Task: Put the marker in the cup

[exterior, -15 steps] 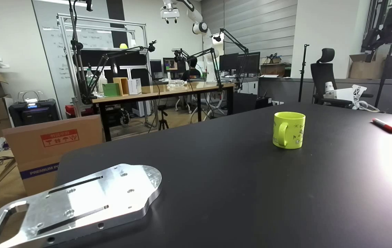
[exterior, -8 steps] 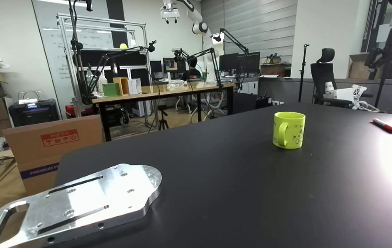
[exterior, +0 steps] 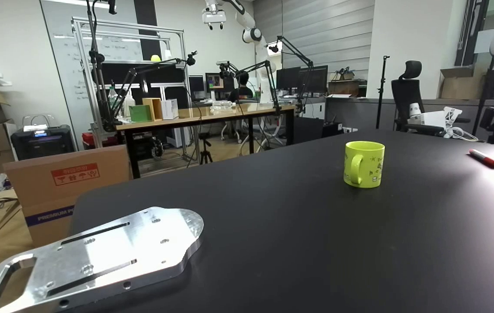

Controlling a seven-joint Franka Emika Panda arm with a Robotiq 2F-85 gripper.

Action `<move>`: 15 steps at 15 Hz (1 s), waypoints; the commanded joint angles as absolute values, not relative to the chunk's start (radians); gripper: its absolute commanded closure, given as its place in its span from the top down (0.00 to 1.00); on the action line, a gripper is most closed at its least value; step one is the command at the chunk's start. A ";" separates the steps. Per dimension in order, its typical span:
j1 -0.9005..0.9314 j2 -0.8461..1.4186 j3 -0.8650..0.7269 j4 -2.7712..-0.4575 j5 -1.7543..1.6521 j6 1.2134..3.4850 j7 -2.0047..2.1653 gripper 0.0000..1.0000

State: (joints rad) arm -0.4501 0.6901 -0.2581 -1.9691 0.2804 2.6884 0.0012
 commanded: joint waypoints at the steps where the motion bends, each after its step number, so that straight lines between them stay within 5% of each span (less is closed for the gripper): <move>1: -0.511 0.739 -0.203 -1.904 0.318 2.681 0.015 1.00; 15: -0.485 0.772 -0.237 -1.875 0.365 2.660 0.206 1.00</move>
